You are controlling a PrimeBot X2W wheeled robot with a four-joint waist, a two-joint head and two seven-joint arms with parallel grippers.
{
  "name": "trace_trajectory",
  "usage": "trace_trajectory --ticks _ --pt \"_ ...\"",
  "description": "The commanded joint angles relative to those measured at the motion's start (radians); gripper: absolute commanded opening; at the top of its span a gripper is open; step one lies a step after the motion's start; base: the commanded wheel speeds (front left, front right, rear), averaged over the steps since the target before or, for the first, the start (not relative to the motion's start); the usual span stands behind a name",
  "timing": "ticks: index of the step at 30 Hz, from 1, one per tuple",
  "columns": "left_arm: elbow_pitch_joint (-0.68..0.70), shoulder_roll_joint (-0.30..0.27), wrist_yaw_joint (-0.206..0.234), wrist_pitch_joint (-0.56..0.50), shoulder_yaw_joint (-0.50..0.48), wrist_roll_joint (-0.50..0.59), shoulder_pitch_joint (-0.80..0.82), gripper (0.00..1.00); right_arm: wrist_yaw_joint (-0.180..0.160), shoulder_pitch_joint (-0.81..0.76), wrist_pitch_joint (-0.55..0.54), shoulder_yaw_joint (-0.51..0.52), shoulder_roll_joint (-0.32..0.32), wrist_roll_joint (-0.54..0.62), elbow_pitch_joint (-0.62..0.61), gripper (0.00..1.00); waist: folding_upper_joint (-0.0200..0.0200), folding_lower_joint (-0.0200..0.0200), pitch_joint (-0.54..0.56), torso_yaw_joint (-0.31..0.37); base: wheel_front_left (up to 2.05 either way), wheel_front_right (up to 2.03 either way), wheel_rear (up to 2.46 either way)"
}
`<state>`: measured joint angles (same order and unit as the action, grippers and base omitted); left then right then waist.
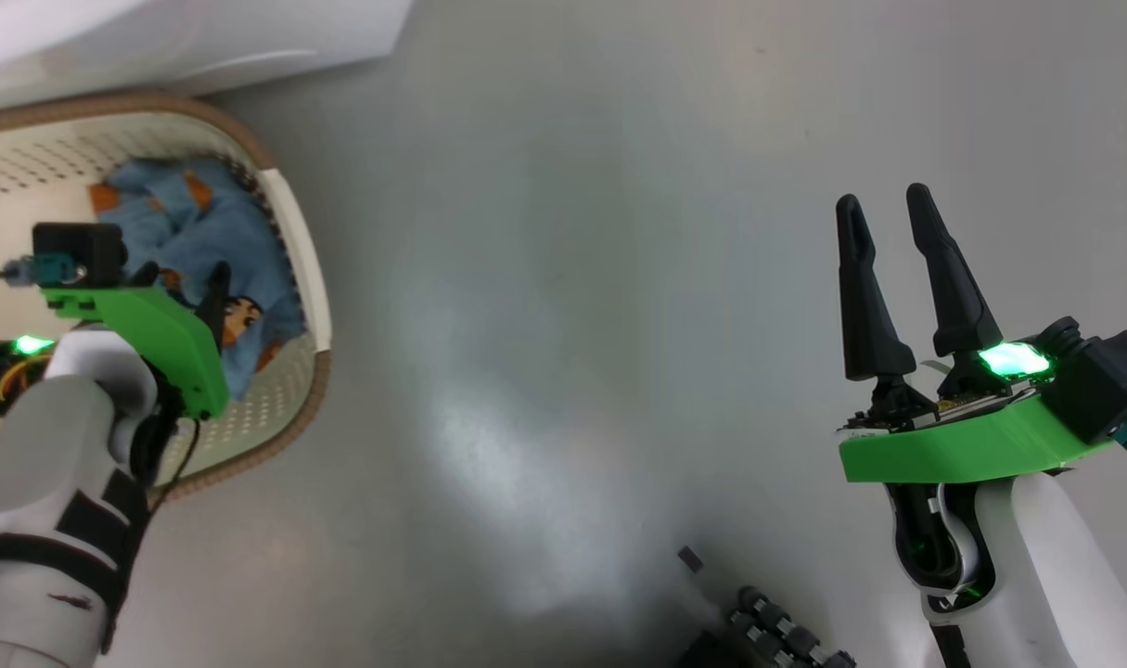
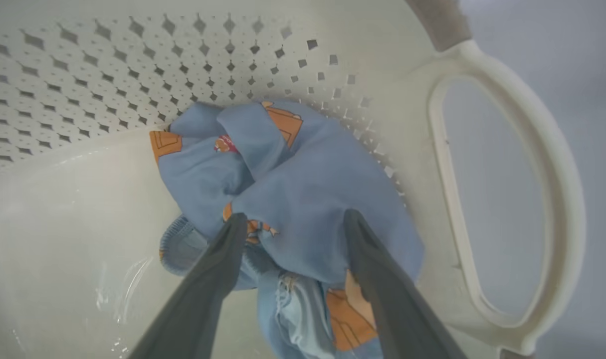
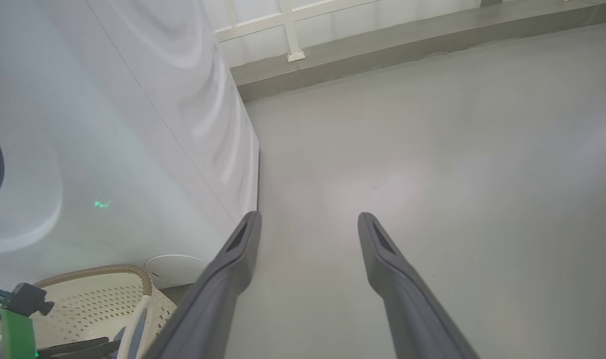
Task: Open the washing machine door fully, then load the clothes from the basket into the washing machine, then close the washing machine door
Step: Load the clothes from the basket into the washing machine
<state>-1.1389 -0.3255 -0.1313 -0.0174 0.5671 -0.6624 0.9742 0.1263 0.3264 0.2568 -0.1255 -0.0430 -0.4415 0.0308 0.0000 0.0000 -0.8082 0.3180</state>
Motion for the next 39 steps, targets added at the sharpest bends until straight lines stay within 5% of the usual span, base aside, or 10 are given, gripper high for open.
trace_trajectory --ticks 1,17,18,19,22,39 --pt "0.011 -0.033 0.001 -0.006 -0.009 -0.014 0.005 1.0 0.004 -0.012 0.005 -0.019 -0.008 -0.009 -0.024 1.0 0.0 0.0 -0.027 0.024 0.0 0.0 0.0" --pt "-0.063 -0.089 0.001 -0.067 0.121 -0.097 0.073 1.0 0.004 -0.016 0.005 -0.068 -0.007 -0.012 -0.059 1.0 0.0 0.0 -0.061 0.059 0.01 0.01 0.01" --pt "-0.065 -0.087 0.001 -0.071 0.126 -0.104 0.073 0.82 0.004 -0.019 0.005 -0.07 -0.007 -0.009 -0.061 1.0 0.0 0.0 -0.061 0.056 0.07 0.07 0.07" --pt "-0.066 -0.086 0.001 -0.075 0.131 -0.11 0.072 0.49 0.004 -0.021 0.005 -0.071 -0.007 -0.005 -0.063 1.0 0.0 0.0 -0.06 0.053 0.06 0.06 0.06" --pt "-0.065 -0.084 0.001 -0.078 0.147 -0.128 0.073 0.0 0.004 -0.028 0.005 -0.069 -0.007 0.003 -0.068 1.0 0.0 0.0 -0.057 0.045 0.02 0.02 0.02" --pt "-0.039 -0.05 0.001 0.042 0.163 -0.28 0.016 0.0 0.004 -0.025 0.005 -0.041 -0.007 0.02 -0.053 1.0 0.0 0.0 0.051 -0.016 0.0 0.0 0.0"
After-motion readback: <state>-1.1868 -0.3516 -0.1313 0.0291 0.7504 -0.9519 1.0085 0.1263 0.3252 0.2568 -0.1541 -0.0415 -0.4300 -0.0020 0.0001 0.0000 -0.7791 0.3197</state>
